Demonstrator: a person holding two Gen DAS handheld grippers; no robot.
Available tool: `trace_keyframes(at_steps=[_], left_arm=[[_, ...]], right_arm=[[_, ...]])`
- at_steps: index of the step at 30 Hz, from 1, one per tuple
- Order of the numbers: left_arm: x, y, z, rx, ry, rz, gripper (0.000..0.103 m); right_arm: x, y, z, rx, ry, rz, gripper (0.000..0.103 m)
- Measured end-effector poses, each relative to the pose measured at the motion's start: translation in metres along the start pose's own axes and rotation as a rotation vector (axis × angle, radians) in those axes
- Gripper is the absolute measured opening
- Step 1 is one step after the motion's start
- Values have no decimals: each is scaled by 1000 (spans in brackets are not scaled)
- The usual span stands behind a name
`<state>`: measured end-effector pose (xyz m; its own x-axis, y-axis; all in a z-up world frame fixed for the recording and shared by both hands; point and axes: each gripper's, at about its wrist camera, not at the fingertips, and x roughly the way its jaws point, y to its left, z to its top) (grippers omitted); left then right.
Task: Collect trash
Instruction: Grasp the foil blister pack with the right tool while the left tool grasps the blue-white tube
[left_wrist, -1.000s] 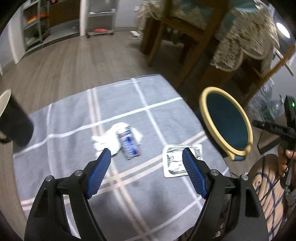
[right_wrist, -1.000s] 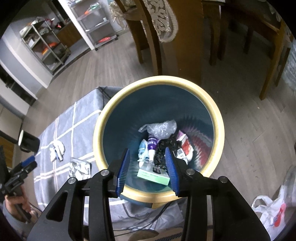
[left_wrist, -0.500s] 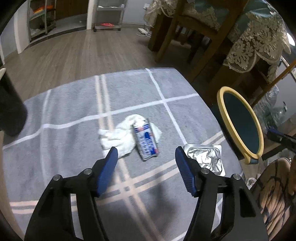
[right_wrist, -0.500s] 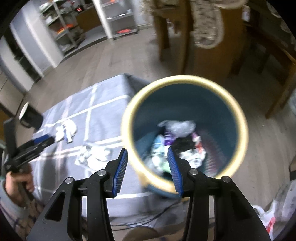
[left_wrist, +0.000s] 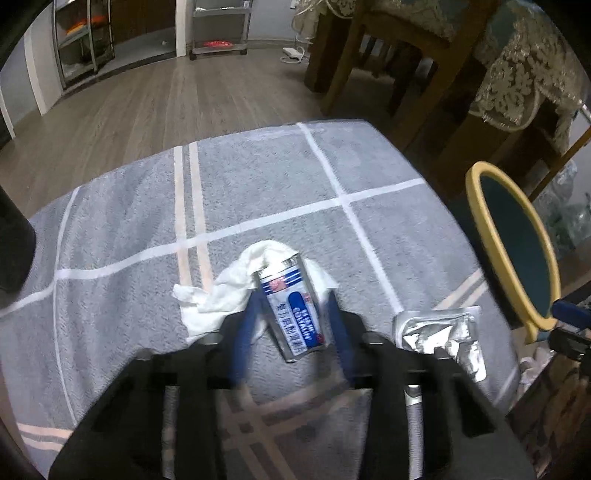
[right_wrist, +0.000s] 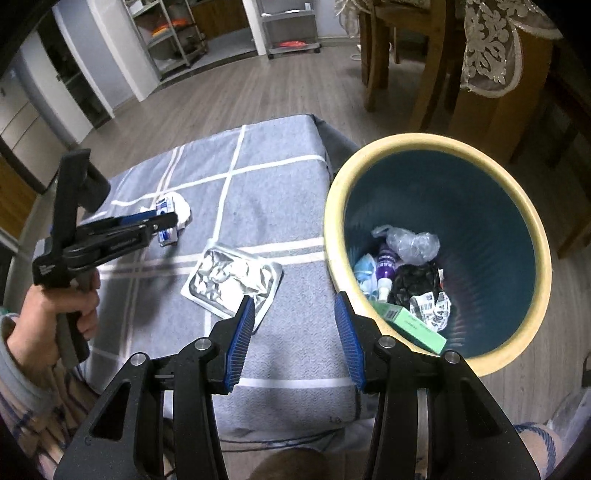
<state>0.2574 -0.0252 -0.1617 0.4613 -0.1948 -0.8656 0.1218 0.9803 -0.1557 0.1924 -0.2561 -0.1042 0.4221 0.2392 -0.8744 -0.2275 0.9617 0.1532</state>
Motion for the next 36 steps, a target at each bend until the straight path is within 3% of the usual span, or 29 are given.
trace_keyframes(at_steps=[3, 4, 8, 15, 17, 20, 22, 25, 28, 34, 36], left_arm=[[-5, 10, 1, -42, -5, -26, 22], [-9, 15, 1, -61, -9, -39, 11], [-27, 36, -3, -141, -20, -76, 8], [-55, 79, -12, -269, -43, -78, 6], [-60, 86, -17, -293, -39, -76, 6], [-66, 90, -26, -318, -30, -92, 6], [-70, 89, -32, -324, -22, -102, 6], [-74, 83, -40, -313, -11, -105, 6], [-78, 77, -46, -296, 3, -106, 7], [-79, 68, -54, -272, 27, -111, 7], [-77, 65, -55, -260, 37, -116, 7]], right_arm=[[4, 2, 0, 1, 9, 1, 47], [5, 2, 1, 0, 12, 6, 47], [9, 10, 2, -23, 19, 42, 47], [28, 32, 6, -131, 55, 105, 47], [32, 42, 7, -186, 65, 117, 47], [41, 58, 10, -318, 75, 106, 61], [47, 66, 12, -383, 80, 99, 63], [58, 75, 15, -477, 97, 73, 63], [71, 87, 15, -609, 121, 38, 71], [99, 106, 13, -851, 223, -4, 74], [103, 106, 16, -871, 227, -1, 83]])
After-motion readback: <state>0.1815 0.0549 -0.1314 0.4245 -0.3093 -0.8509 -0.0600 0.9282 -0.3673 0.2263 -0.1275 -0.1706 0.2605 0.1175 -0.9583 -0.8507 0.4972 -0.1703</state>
